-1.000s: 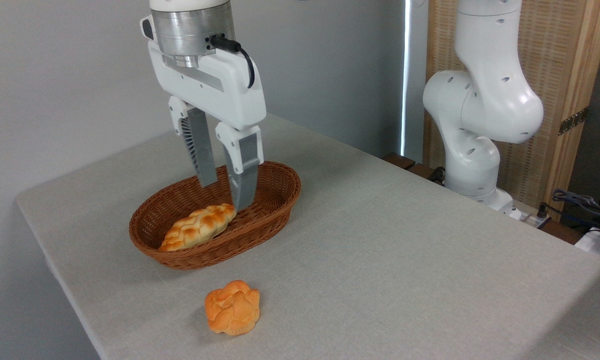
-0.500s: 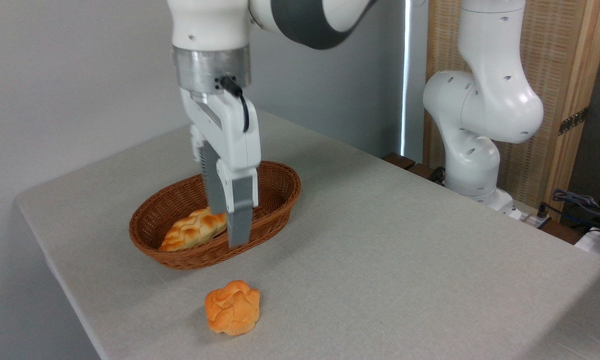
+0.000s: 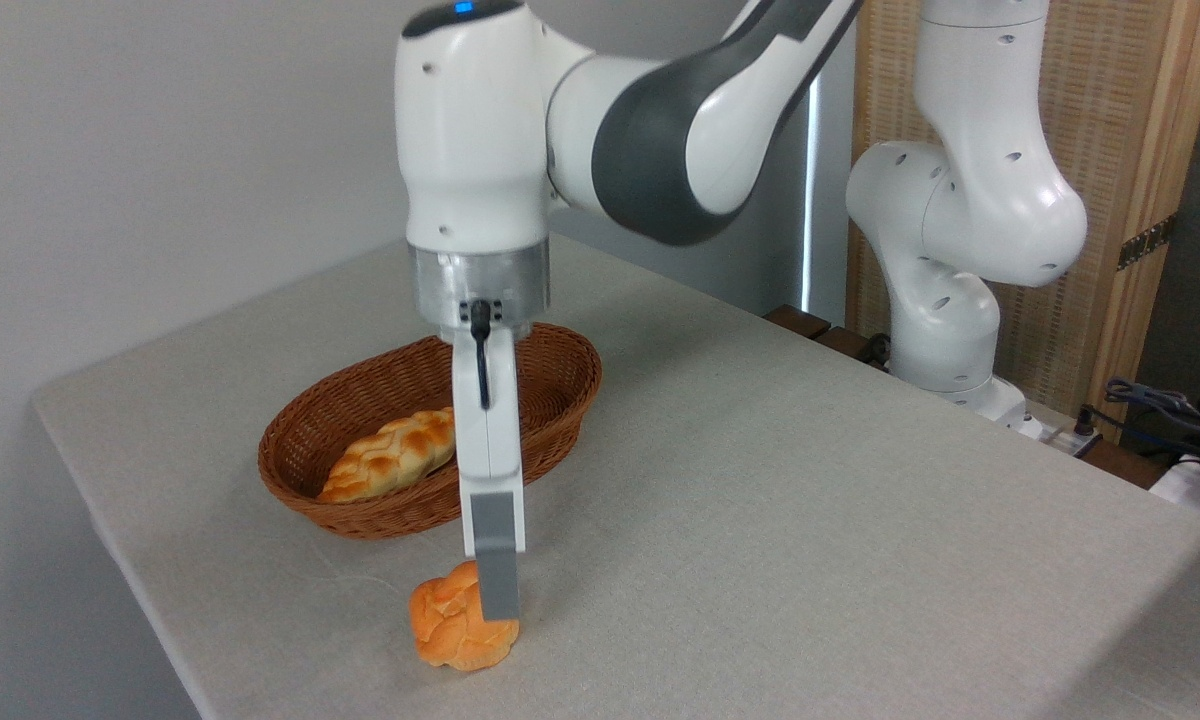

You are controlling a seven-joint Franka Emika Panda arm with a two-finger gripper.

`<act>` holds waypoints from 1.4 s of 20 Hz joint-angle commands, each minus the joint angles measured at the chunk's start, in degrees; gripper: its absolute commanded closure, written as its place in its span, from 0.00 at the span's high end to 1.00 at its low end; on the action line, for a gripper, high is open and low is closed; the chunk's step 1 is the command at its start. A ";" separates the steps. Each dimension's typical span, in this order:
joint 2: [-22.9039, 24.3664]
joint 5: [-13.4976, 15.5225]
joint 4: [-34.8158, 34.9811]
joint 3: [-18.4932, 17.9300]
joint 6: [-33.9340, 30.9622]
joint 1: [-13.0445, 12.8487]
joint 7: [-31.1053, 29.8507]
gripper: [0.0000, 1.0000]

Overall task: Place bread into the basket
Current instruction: 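Lower the gripper down onto the round orange bun, then close the gripper fingers around the orange bun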

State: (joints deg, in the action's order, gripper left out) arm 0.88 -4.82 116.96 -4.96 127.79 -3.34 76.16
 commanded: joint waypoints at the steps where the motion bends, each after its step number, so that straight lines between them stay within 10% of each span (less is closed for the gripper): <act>1: 0.88 -1.86 2.74 0.21 1.67 -0.27 3.29 1.00; 24: -2.99 -1.86 3.80 2.23 7.91 -0.62 5.49 1.00; 28: -3.60 -1.95 3.89 2.23 8.18 -0.62 8.73 0.63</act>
State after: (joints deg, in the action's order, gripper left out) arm -2.49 -5.81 120.21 -2.73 134.48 -4.03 81.27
